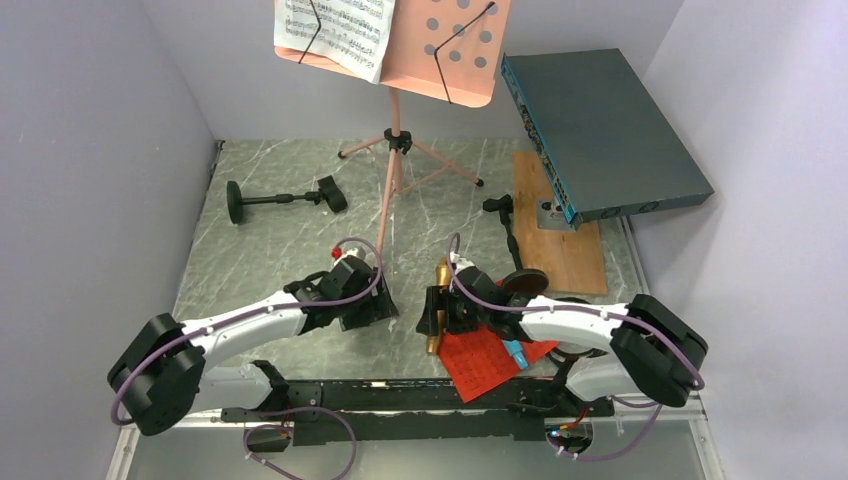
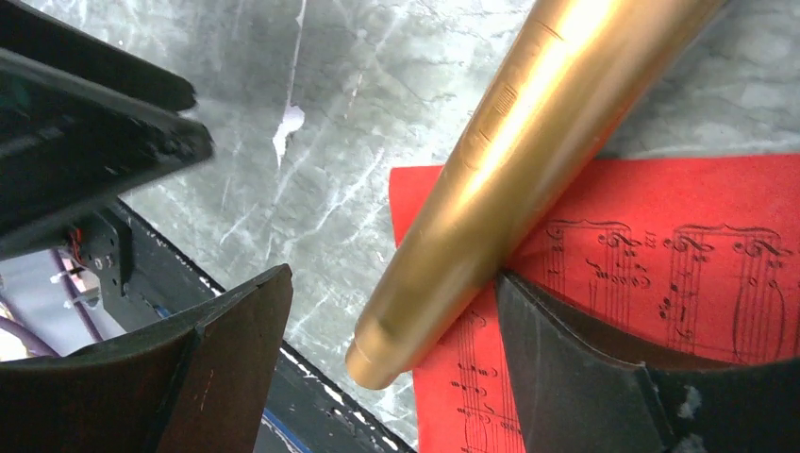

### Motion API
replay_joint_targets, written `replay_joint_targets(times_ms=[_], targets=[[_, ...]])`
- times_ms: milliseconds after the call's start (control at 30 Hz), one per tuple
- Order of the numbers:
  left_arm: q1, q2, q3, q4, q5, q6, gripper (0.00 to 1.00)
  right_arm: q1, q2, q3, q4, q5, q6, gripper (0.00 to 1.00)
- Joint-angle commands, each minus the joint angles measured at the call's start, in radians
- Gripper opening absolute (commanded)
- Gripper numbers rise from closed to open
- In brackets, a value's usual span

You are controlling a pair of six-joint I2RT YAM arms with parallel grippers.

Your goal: Set up the instrument practice props

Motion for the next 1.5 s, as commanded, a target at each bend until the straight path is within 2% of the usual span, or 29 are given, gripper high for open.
replay_joint_targets(times_ms=[0, 100, 233, 367, 433, 467, 533, 667, 833, 933, 1067, 1167, 1267, 1400, 1467], targets=[[0.011, 0.039, -0.034, 0.169, 0.209, -0.067, 0.79, 0.002, 0.020, 0.024, 0.045, -0.010, -0.028, 0.82], [0.008, 0.113, -0.055, 0.307, 0.321, -0.132, 0.77, 0.002, -0.052, 0.039, -0.071, 0.064, -0.053, 0.82], [-0.005, 0.227, -0.059, 0.418, 0.394, -0.289, 0.76, -0.002, -0.133, 0.056, -0.229, 0.174, -0.069, 0.83], [-0.059, 0.335, -0.101, 0.605, 0.365, -0.465, 0.71, -0.006, -0.235, 0.059, -0.335, 0.224, -0.064, 0.83], [-0.068, 0.361, -0.127, 0.667, 0.332, -0.507, 0.60, -0.008, -0.284, 0.059, -0.371, 0.240, -0.059, 0.83], [-0.074, 0.353, -0.136, 0.676, 0.300, -0.508, 0.59, -0.008, -0.303, 0.060, -0.394, 0.247, -0.054, 0.83], [-0.084, 0.296, -0.114, 0.529, 0.213, -0.482, 0.64, -0.009, -0.323, 0.061, -0.415, 0.230, -0.046, 0.83], [-0.091, 0.111, -0.107, 0.240, 0.068, -0.491, 0.82, -0.009, -0.298, 0.067, -0.450, 0.178, -0.057, 0.83], [-0.089, -0.066, -0.096, -0.068, -0.080, -0.507, 0.82, 0.023, -0.158, 0.107, -0.512, 0.112, -0.068, 0.79], [-0.088, -0.179, -0.068, -0.225, -0.171, -0.453, 0.83, 0.153, -0.091, 0.157, -0.575, 0.260, -0.040, 0.82], [-0.084, -0.296, -0.022, -0.386, -0.258, -0.409, 0.85, 0.275, 0.032, 0.248, -0.649, 0.404, -0.043, 0.94], [-0.082, -0.348, -0.006, -0.409, -0.269, -0.366, 0.87, 0.326, 0.132, 0.290, -0.672, 0.492, -0.040, 0.97], [-0.081, -0.338, -0.008, -0.364, -0.202, -0.334, 0.89, 0.344, 0.212, 0.313, -0.703, 0.610, -0.011, 0.93], [-0.079, -0.270, -0.006, -0.281, -0.100, -0.307, 0.89, 0.346, 0.226, 0.289, -0.590, 0.538, -0.055, 0.86], [-0.078, -0.237, -0.009, -0.233, -0.057, -0.292, 0.89, 0.336, 0.206, 0.253, -0.522, 0.485, -0.057, 0.77]])
